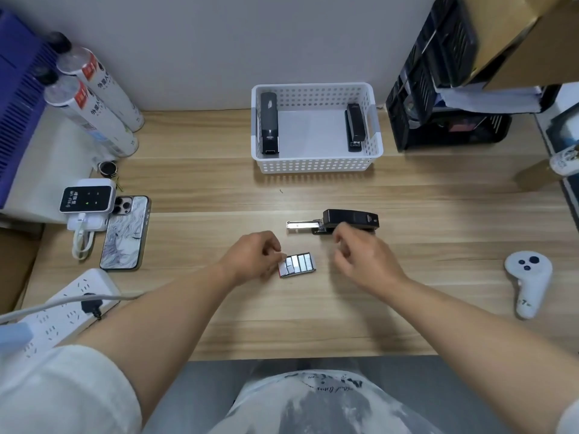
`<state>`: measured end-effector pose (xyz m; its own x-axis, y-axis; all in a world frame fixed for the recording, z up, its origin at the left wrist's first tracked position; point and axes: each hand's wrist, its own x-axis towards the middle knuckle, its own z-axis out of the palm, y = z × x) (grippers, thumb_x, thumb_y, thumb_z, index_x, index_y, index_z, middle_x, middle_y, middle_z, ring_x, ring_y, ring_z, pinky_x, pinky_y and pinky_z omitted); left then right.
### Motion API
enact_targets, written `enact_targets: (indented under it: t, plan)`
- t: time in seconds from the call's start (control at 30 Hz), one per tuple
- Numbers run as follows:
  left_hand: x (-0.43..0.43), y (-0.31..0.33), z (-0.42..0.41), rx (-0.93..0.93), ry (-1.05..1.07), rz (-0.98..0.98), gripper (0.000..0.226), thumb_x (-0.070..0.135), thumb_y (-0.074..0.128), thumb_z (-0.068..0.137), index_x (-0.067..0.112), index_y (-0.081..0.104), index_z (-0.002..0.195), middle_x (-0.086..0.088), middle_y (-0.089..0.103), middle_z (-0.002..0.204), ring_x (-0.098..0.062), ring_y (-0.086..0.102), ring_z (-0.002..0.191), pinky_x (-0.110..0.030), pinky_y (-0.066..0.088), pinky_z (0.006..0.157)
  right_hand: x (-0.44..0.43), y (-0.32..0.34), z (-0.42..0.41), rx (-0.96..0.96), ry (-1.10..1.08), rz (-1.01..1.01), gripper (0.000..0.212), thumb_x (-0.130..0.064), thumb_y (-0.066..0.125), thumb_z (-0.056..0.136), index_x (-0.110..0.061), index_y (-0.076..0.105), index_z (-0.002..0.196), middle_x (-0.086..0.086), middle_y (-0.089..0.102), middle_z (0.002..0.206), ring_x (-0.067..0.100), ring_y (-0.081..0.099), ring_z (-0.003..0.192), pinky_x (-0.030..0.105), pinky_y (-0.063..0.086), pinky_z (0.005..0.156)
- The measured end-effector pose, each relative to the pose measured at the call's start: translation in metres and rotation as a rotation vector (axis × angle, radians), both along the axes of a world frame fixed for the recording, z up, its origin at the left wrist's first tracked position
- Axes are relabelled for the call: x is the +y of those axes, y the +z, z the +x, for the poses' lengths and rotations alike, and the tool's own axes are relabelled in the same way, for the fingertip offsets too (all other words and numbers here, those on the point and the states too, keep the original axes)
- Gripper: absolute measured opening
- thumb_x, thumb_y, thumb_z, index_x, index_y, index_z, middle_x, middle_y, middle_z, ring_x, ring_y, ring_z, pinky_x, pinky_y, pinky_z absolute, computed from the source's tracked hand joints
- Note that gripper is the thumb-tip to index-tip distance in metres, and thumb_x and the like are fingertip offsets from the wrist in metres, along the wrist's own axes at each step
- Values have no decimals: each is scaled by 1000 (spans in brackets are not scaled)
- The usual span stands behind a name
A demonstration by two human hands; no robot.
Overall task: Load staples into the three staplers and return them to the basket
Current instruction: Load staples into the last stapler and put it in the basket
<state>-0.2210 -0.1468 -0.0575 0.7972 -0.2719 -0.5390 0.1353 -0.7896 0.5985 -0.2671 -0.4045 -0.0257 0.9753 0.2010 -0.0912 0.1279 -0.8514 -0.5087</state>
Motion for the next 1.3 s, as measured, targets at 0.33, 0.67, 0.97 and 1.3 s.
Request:
enact_targets:
  t: [0.33, 0.67, 0.97, 1.3]
  plan:
    - [-11, -7, -18, -72, 7, -34, 22, 27, 80, 82, 16, 67, 96, -8, 60, 96, -21, 58, 83, -30, 42, 69, 69, -33, -2, 252, -118, -24, 2, -25, 60, 86, -24, 63, 86, -3, 58, 92, 22, 58, 84, 30, 38, 64]
    - [-13, -12, -17, -45, 41, -23, 19, 20, 77, 82, 15, 67, 97, -8, 58, 99, -20, 55, 83, -27, 40, 70, 85, -43, 5, 245, -194, -141, 12, -24, 55, 89, -17, 65, 91, 3, 59, 101, 29, 60, 91, 33, 42, 66]
    - [-13, -13, -15, -23, 51, -43, 18, 19, 78, 81, 17, 65, 92, -13, 62, 99, -23, 60, 79, -28, 43, 68, 85, -41, 5, 267, -198, -138, 8, -22, 58, 88, -19, 65, 89, 2, 59, 102, 28, 60, 93, 34, 46, 70]
    - [-13, -6, -9, -58, 117, -157, 16, 17, 77, 84, 17, 72, 98, 1, 64, 83, -11, 57, 71, -25, 46, 70, 59, -31, 14, 340, -405, 342, 11, -16, 69, 84, -19, 65, 75, -9, 60, 67, 8, 51, 60, 26, 43, 62]
